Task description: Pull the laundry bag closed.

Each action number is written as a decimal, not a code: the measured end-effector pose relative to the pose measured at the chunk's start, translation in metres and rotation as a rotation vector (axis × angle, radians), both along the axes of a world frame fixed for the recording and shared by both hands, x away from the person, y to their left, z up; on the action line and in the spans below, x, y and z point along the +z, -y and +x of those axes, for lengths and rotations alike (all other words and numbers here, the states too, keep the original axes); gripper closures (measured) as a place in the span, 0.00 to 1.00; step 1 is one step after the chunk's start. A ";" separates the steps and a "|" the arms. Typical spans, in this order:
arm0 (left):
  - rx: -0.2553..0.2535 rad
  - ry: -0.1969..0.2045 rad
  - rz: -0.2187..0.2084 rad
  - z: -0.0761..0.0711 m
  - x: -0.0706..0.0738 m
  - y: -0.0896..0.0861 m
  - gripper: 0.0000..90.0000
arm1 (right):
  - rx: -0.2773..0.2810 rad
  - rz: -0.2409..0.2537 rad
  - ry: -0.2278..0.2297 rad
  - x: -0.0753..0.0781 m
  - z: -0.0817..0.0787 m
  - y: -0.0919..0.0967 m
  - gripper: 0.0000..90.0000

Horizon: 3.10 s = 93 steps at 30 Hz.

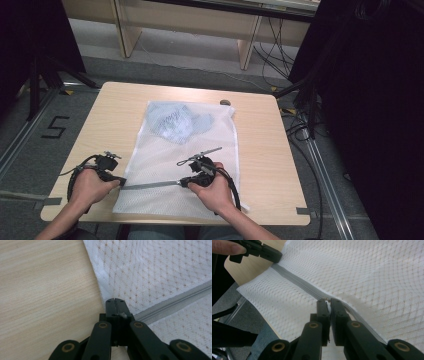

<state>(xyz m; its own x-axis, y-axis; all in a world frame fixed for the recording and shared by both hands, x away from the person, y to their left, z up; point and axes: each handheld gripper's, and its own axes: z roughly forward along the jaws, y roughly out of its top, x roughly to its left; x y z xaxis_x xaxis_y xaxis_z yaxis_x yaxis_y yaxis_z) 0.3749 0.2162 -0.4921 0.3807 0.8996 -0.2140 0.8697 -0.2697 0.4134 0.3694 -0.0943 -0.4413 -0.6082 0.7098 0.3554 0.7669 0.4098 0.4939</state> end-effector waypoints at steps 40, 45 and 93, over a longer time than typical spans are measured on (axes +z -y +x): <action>-0.003 -0.001 0.006 0.000 0.000 0.000 1.00 | -0.045 -0.030 0.001 -0.001 -0.001 0.023 0.97; 0.004 0.000 -0.001 0.000 0.000 0.000 1.00 | -0.031 -0.018 0.010 -0.001 0.000 0.023 0.97; 0.008 0.000 -0.003 -0.001 0.000 0.000 1.00 | -0.099 -0.020 -0.044 -0.001 -0.001 0.053 0.97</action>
